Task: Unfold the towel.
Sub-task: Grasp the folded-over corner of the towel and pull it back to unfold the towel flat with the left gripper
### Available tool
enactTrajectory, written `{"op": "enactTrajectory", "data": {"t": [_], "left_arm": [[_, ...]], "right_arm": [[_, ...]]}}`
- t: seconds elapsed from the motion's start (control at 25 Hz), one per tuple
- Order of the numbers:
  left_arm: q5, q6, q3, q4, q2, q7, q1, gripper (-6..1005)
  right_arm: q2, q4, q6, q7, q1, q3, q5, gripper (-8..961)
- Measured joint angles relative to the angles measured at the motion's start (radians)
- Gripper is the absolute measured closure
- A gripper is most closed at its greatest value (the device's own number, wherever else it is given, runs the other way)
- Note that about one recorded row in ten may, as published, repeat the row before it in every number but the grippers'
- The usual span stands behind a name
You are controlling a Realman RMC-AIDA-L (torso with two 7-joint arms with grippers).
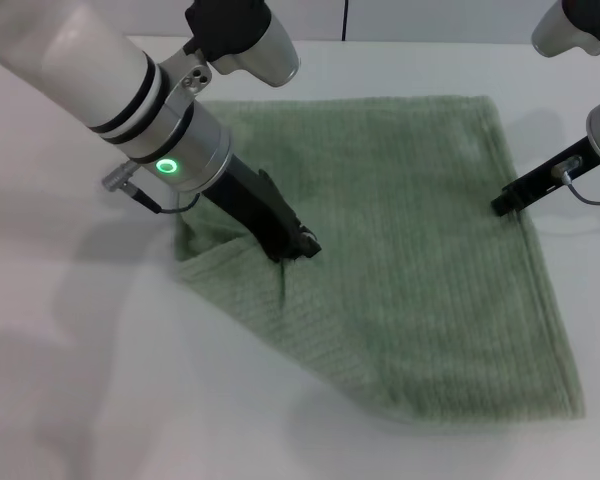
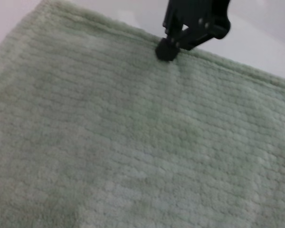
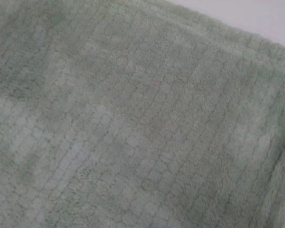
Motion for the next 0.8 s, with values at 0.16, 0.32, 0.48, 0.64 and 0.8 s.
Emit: {"op": "enactTrajectory", "data": {"t": [0.16, 0.32, 0.48, 0.64, 0.8], "left_arm": [[0.003, 0.041, -0.003, 0.052, 0.000, 0.000, 0.021, 925], [-0.001, 0.106, -0.012, 0.130, -0.002, 0.003, 0.052, 925], [-0.004, 0.150, -0.016, 0.147, -0.003, 0.012, 0.058, 926], [0.000, 0.178, -0.019, 0.146, -0.003, 0.012, 0.063, 926], [0.000, 0.200, -0.025, 0.152, -0.003, 0.012, 0.070, 927]], "right_arm": [[0.000, 0.000, 0.003, 0.000, 0.000, 0.000, 0.000, 950], [0.000, 0.000, 0.006, 0.000, 0.001, -0.001, 0.000, 950], [-0.001, 0.000, 0.006, 0.000, 0.001, -0.001, 0.000, 950], [-0.001, 0.000, 0.006, 0.000, 0.001, -0.001, 0.000, 950], [-0.001, 0.000, 0.007, 0.000, 0.001, -0.001, 0.000, 950]]}}
